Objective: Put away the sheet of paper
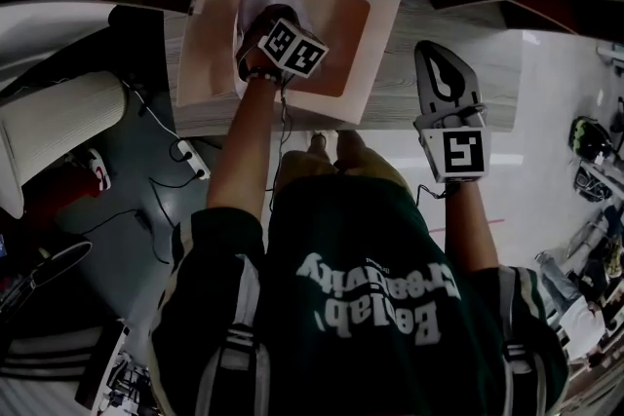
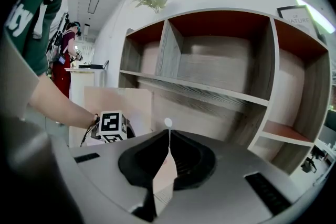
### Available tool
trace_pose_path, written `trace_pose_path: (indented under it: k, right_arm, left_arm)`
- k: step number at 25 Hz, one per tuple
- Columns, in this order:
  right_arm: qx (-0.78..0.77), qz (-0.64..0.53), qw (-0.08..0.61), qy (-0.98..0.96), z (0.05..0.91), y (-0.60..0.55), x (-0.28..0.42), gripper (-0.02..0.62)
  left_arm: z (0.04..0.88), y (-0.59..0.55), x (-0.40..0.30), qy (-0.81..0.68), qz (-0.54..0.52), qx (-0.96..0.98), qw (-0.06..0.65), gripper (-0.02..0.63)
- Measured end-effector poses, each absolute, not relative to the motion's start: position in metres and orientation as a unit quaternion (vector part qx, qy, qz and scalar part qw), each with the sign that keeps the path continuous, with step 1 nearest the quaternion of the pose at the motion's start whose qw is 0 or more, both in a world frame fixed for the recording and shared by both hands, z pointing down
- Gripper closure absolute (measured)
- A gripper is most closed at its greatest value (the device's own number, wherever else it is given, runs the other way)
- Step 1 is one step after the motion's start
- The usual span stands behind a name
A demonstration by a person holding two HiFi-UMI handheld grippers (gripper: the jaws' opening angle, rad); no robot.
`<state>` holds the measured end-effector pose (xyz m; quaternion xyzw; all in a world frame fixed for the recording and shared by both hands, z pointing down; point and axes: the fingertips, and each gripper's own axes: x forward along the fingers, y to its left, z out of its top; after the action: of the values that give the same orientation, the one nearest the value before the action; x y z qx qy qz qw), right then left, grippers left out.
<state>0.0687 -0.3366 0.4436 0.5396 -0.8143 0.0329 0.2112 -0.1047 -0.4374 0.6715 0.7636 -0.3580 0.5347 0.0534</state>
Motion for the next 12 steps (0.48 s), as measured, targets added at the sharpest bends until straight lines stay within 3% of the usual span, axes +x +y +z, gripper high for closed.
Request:
trace_pose_path:
  k: [12]
  right_arm:
    - [0.547,0.046,0.221,-0.806,0.457,-0.33,0.083,0.558]
  left_arm:
    - [0.715,-0.385,-0.083,-0.235,0.564,0.786,0.097,0.588]
